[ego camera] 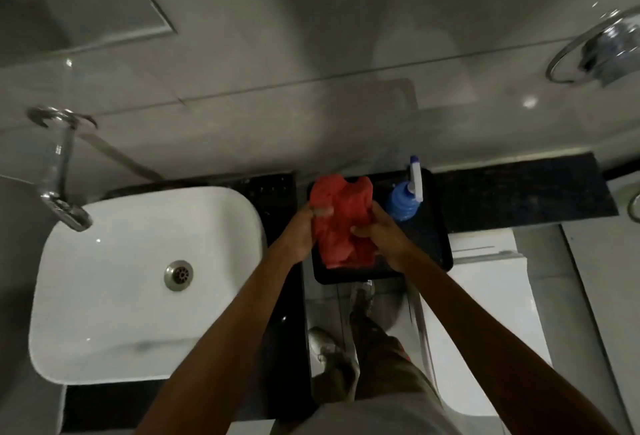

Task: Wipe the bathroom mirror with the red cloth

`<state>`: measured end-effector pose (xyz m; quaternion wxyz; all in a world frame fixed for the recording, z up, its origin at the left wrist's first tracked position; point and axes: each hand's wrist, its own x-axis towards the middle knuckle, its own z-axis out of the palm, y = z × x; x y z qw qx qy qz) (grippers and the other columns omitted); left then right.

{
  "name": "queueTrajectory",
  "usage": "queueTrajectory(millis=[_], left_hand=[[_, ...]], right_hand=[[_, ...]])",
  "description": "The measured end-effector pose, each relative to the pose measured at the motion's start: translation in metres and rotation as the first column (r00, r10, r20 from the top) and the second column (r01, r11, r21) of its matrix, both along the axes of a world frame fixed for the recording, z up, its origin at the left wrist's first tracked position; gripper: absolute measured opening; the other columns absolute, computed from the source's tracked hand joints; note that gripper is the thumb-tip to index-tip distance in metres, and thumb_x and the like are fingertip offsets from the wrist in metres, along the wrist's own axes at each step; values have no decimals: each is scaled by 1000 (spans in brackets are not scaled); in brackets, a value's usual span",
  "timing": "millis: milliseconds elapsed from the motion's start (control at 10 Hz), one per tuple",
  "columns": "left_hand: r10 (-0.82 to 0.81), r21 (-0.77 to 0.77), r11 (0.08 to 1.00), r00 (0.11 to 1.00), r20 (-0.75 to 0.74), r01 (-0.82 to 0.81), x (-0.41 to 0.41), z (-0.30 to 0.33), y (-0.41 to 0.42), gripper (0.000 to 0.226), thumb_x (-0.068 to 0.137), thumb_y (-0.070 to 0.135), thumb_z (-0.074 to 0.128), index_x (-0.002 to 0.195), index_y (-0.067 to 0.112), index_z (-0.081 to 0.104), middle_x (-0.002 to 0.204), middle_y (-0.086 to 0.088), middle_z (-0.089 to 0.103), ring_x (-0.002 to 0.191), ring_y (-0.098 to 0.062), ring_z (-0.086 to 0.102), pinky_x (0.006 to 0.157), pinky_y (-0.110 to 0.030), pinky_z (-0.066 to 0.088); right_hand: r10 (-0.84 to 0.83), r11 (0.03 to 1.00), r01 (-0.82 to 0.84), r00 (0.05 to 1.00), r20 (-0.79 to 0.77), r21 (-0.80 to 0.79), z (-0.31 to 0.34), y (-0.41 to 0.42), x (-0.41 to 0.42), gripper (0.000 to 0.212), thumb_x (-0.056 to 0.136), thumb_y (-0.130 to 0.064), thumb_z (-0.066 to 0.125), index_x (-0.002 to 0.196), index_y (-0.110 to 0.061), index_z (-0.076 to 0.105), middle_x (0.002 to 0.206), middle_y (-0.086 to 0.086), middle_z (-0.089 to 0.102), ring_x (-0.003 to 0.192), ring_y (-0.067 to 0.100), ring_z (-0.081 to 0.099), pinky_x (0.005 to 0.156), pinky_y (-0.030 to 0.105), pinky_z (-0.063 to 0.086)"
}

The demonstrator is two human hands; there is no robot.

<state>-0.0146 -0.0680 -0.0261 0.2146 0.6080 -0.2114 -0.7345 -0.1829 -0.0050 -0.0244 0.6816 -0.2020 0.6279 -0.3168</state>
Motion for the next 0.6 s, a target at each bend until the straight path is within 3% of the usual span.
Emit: queueTrajectory(millis=[100, 200, 300, 400, 500, 600], left_hand=[[127, 86, 989, 985, -119, -117, -10, -30, -7, 45, 103, 43, 47, 123, 11, 72, 110, -11, 79, 97, -25, 77, 84, -37, 59], [247, 131, 962, 968, -48, -239, -22, -49, -9, 43, 100, 41, 51, 121, 10, 71, 106, -12, 80, 100, -29, 74, 85, -40, 58], [191, 141, 970, 980, 50, -196, -31, -71, -12, 45, 97, 37, 58, 131, 9, 67, 123, -16, 74, 110, -33, 69, 95, -46, 56], [-72, 123, 992, 946, 315, 35, -33, -79, -3, 47, 103, 32, 54, 145, 11, 53, 140, -17, 61, 123, -33, 60, 104, -41, 50], [-205, 32, 975, 839, 505, 219, -34, -72, 25, 43, 107, 26, 47, 147, 11, 50, 146, -17, 57, 124, -31, 57, 96, -34, 44], [-222, -156, 915, 788, 574, 372, -30, -51, 53, 56, 109, 37, 45, 160, 16, 34, 166, -11, 35, 151, -29, 37, 120, -42, 35]], right_hand=[[11, 1000, -11, 1000, -14, -13, -33, -2, -8, 64, 88, 6, 68, 137, -31, 49, 118, -8, 69, 109, 18, 67, 77, 30, 58], [3, 999, -6, 998, -61, -40, -55, -3, -11, 66, 88, 10, 66, 145, -19, 47, 116, -7, 68, 102, 10, 66, 72, 19, 59], [21, 997, -31, 990, -142, -72, -76, -9, -14, 63, 91, 9, 63, 147, -14, 44, 120, -3, 65, 104, 9, 66, 86, 21, 59], [201, 980, -193, 935, -291, 56, -85, -14, -13, 54, 98, -7, 61, 147, -12, 42, 130, 9, 63, 115, 28, 66, 95, 42, 59], [382, 924, -329, 817, -433, 195, -86, -12, -13, 52, 101, -21, 54, 149, -9, 38, 134, 19, 63, 120, 39, 65, 103, 54, 54], [363, 906, -422, 726, -584, 39, -67, -5, -6, 54, 104, -25, 49, 153, -8, 34, 147, 19, 55, 138, 39, 53, 115, 53, 44]])
